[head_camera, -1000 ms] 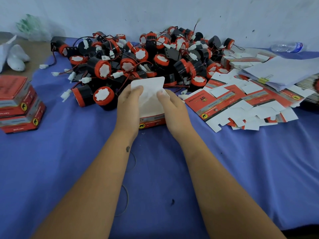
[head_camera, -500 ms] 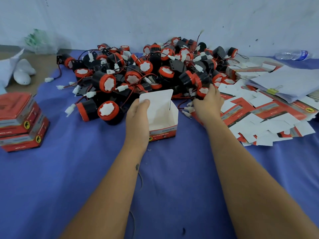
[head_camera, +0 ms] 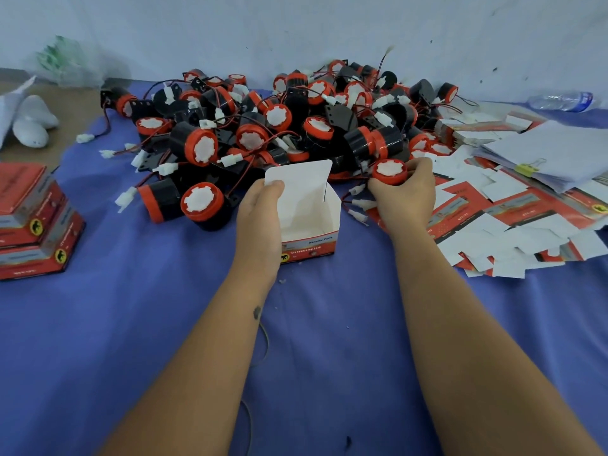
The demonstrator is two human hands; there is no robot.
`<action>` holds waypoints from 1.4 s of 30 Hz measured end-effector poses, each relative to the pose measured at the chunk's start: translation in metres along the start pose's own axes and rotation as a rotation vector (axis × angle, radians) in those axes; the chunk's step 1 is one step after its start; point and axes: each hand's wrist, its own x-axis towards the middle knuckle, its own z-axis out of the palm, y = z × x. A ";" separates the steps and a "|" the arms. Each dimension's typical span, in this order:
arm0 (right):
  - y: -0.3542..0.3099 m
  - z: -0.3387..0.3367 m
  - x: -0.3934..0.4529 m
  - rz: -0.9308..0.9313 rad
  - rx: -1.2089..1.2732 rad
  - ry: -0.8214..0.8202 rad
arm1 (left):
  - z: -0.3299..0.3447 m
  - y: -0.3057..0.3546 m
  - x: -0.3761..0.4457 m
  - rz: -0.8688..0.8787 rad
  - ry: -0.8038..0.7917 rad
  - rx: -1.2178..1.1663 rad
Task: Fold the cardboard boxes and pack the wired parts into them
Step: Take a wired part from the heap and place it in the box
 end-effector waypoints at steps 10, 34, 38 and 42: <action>-0.008 -0.022 -0.042 0.100 0.639 0.078 | 0.002 0.007 -0.004 0.064 0.113 0.119; -0.043 -0.023 -0.100 -0.483 0.372 0.036 | -0.013 0.004 -0.014 0.439 0.031 0.785; -0.040 -0.016 -0.106 -0.584 0.283 -0.101 | -0.013 0.001 -0.009 0.402 -0.058 0.761; -0.036 -0.016 -0.103 -0.650 0.086 -0.164 | -0.013 0.003 -0.010 0.324 -0.126 0.568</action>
